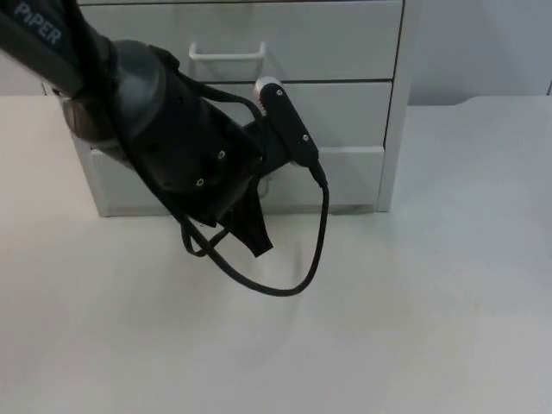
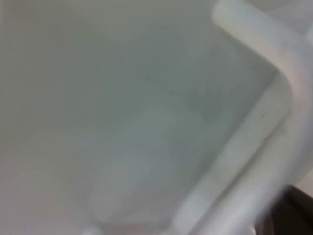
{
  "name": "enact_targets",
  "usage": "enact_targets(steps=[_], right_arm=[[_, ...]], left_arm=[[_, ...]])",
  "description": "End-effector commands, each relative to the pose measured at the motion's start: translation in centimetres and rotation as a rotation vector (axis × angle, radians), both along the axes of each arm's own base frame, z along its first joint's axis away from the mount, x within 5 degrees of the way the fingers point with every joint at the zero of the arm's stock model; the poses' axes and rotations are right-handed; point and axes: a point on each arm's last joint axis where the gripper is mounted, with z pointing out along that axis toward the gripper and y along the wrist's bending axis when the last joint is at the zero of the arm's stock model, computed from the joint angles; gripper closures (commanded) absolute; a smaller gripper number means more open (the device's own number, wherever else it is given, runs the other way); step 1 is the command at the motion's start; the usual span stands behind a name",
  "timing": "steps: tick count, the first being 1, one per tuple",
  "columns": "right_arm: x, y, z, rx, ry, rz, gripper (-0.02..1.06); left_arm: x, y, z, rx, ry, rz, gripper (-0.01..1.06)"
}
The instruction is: Open the drawer with the left hand, place the block into the drawer with the right hand, then close the drawer with the left hand.
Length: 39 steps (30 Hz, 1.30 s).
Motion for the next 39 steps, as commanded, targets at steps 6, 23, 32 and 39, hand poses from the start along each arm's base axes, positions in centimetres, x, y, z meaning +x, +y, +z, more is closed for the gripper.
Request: enact_targets(steps=[6,23,32,39], right_arm=[[-0.1,-0.2,-0.1,-0.010,-0.014,-0.003,0.38],[-0.3,-0.1,-0.6,-0.008,0.003,-0.003,0.38],[-0.3,-0.1,-0.6,-0.007,0.012,-0.002,0.38],[-0.4,-0.1,-0.7,-0.004,0.019,-0.002,0.38]], left_arm=[[1.0,0.6,0.8,0.076,-0.118,0.078,1.05],[-5.1,-1.4,3.7,0.091,0.133,0.126,1.05],[-7.9,-1.5,8.1,-0.125,0.341,0.107,1.05],[-10.2,-0.1,13.2,-0.314,0.298,0.102,1.05]])
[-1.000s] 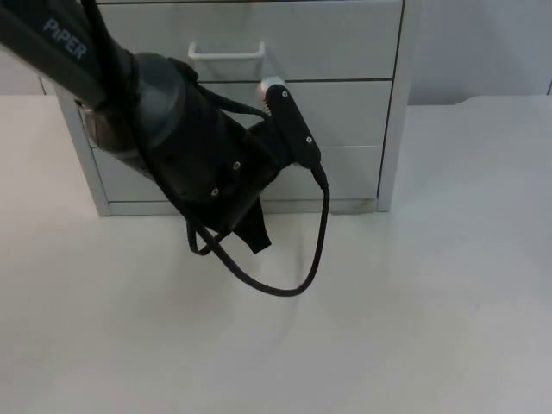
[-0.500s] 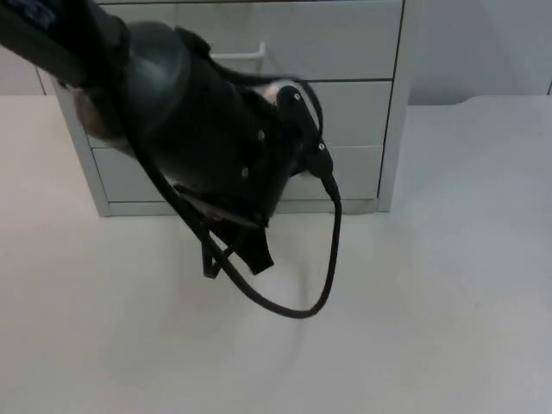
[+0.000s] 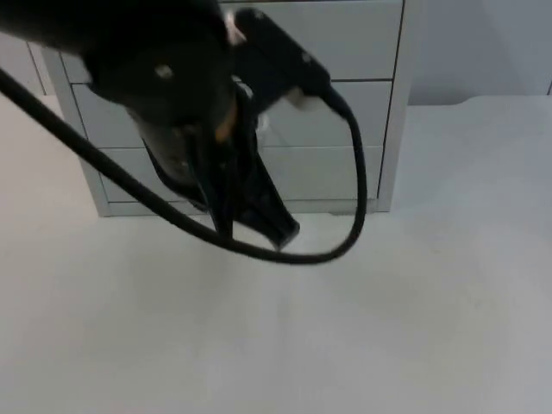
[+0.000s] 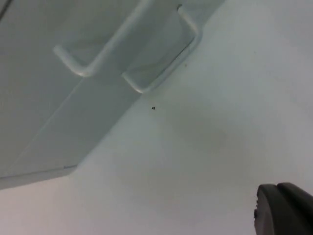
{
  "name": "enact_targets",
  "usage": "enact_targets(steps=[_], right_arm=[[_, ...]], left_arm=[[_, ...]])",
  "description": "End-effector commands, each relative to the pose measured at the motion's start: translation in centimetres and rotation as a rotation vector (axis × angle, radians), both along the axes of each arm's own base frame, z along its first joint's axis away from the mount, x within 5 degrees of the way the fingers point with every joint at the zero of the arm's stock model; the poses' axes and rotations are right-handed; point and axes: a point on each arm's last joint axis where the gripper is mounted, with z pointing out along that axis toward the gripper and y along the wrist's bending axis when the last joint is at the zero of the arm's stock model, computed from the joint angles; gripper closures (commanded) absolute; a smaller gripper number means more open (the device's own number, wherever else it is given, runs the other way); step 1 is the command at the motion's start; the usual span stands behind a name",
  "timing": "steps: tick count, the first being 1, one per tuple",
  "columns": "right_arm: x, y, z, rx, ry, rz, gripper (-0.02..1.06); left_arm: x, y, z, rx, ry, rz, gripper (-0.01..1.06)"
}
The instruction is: Open the drawer with the left hand, place the block into the drawer with the right hand, then close the drawer with the left hand.
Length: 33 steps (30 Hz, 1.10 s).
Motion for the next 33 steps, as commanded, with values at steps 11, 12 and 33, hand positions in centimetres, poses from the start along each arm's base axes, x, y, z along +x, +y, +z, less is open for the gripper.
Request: enact_targets(steps=[11,12,33], right_arm=[[-0.1,-0.1,0.1,-0.004,-0.005,-0.001,0.38],[-0.1,-0.1,0.1,-0.004,-0.005,-0.001,0.38],[-0.1,0.4,0.2,0.015,-0.015,0.061,0.38]], left_arm=[[-2.6,3.1,8.2,-0.239,-0.108,0.044,1.05],[-2.6,3.1,8.2,-0.239,-0.108,0.044,1.05],[-4.0,19.3,11.4,-0.465,-0.239,0.568,1.05]])
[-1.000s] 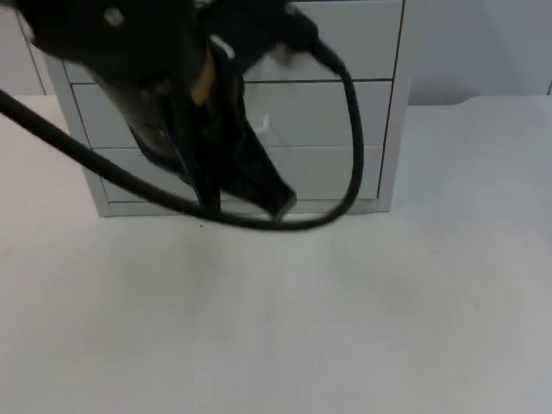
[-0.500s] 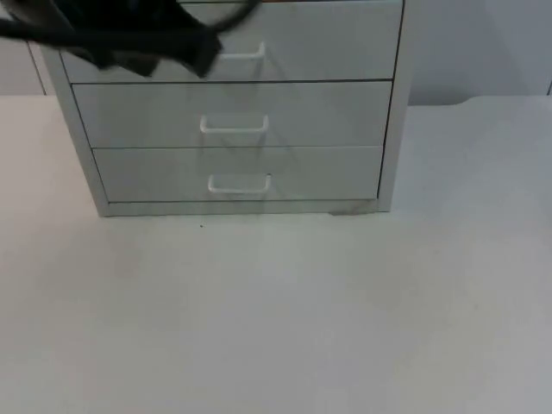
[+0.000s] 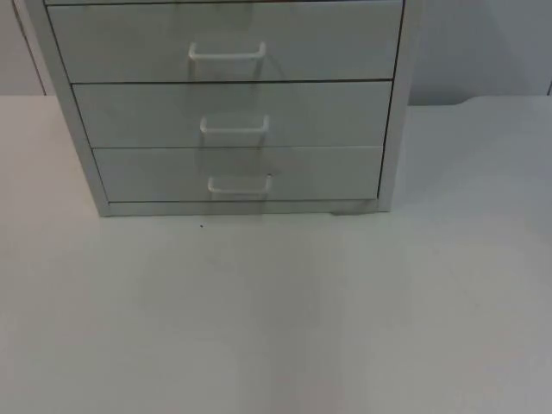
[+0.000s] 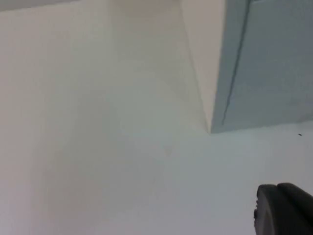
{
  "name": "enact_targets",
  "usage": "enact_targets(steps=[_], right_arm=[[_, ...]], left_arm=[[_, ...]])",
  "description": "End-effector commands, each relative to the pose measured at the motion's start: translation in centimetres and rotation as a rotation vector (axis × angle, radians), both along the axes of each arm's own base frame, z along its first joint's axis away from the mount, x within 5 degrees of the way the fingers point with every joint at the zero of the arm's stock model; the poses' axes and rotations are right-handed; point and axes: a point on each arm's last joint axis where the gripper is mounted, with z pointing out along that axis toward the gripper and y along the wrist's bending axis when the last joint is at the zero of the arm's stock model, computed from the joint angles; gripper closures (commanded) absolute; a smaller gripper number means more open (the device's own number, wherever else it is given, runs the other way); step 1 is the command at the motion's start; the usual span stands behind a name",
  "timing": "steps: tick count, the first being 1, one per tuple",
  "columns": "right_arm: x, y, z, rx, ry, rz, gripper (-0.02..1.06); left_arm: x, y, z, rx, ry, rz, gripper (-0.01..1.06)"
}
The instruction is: Open the drawer with the left hand, place the block into the drawer with the right hand, then close the drawer with the left hand.
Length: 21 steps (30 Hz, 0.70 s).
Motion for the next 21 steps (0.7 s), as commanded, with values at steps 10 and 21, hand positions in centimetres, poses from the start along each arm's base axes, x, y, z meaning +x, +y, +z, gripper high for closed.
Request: enact_targets(steps=[10,21], right_arm=[[-0.1,0.2,0.3,0.016,-0.020,0.027,0.39],[-2.4,3.6,3.2,-0.050,-0.147,0.304,0.48]], left_arm=[[-2.6,2.0,-0.2,-0.080,-0.044,0.099,1.05],[-6.9,1.4,2.2,-0.095,-0.140,-0.011,1.05]])
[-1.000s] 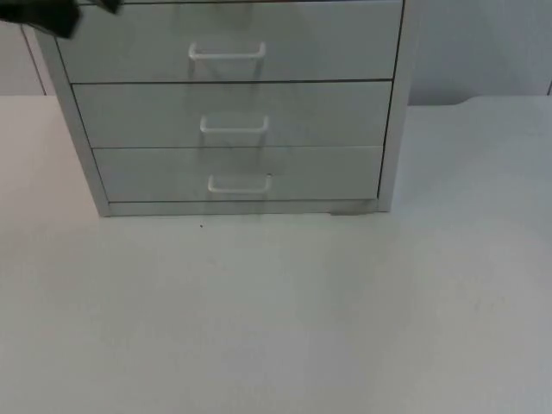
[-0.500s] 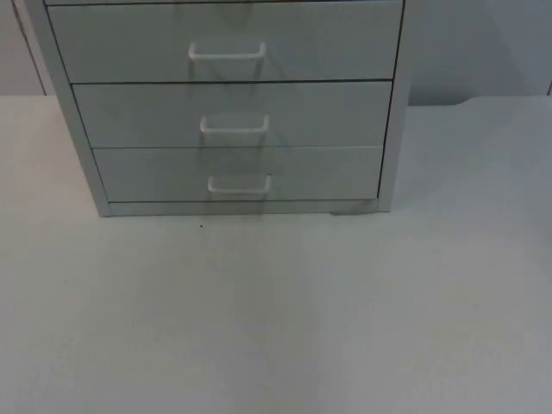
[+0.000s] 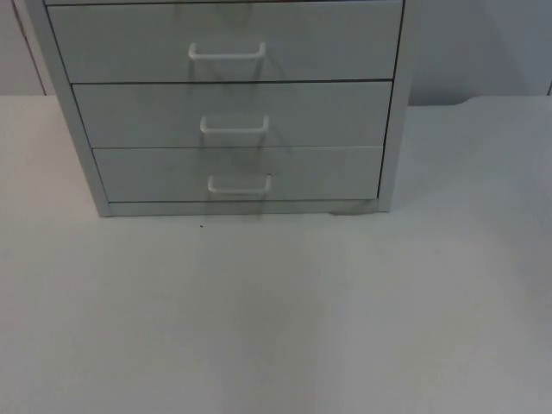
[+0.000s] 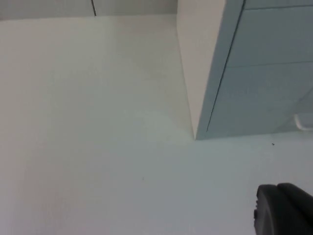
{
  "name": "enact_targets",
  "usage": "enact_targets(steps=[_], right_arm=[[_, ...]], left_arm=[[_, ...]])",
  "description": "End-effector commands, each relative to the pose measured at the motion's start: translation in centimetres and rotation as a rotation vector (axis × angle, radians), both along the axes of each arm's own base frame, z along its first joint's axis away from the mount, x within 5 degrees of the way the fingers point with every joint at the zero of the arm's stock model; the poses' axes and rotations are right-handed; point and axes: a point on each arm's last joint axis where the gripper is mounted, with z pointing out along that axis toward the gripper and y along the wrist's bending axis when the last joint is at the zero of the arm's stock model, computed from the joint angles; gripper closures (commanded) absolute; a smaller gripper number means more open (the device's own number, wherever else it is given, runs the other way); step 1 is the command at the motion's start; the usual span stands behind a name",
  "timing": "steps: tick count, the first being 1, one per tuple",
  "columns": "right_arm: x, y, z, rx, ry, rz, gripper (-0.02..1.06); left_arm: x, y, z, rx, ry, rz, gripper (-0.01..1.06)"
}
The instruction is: Open the drawer with the left hand, place the block into the drawer with the right hand, then close the drawer with the left hand.
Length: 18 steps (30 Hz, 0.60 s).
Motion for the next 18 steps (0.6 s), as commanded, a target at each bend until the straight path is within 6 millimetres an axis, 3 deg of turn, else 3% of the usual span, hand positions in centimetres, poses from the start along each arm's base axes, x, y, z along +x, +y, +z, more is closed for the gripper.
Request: enact_targets(steps=[1,5,9,18], right_arm=[[-1.3,0.4,1.3,-0.020,-0.081,0.045,0.48],[-3.4,0.5,2.7,-0.008,-0.184,0.071,0.48],[-6.0,0.1,3.5,0.023,-0.275,0.054,0.48],[-9.5,-0.4,1.5,0.041,-0.269,0.054,0.48]], left_arm=[[-1.6,0.0,0.5,-0.009,-0.033,-0.005,1.05],[-3.9,0.1,0.8,-0.011,-0.106,-0.005,1.05],[-6.9,0.2,-0.7,-0.015,-0.163,-0.005,1.05],[-11.2,0.2,-2.7,-0.020,-0.231,-0.013,1.05]])
